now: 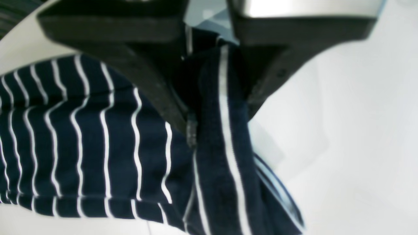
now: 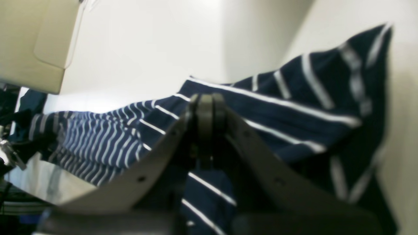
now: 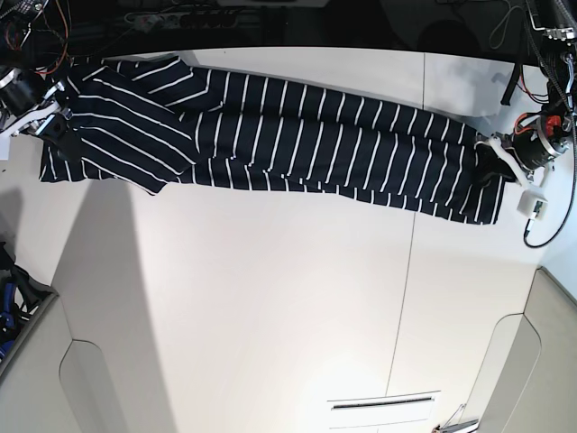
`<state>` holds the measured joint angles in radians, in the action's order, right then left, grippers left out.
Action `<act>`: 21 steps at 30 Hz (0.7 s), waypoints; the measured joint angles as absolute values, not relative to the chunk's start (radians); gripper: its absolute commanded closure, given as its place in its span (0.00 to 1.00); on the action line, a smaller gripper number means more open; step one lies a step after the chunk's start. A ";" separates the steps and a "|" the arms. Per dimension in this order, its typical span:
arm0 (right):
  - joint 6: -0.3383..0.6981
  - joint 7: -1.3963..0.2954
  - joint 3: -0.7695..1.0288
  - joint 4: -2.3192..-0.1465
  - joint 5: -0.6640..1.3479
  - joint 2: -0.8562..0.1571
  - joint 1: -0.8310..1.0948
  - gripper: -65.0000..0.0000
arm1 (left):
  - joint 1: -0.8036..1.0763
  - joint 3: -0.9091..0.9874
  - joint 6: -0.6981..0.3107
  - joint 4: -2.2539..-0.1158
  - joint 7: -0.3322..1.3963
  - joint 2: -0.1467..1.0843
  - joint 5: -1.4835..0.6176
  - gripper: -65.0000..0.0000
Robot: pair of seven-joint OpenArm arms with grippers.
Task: Fold the T-shirt properly
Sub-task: 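Grasp the folded strip's end with the left gripper and pull it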
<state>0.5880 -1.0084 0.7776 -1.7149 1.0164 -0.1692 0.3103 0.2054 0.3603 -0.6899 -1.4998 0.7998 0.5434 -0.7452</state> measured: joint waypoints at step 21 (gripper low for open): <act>0.588 -1.034 0.779 -1.715 0.994 -0.169 0.311 0.79 | 0.121 0.335 -0.692 -1.771 0.892 0.600 -0.638 1.00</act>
<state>0.5877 -1.0340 0.7788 -1.7149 0.9936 -0.1688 0.3107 0.1207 0.3351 -0.6922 -1.7706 0.8917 0.5999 -0.6376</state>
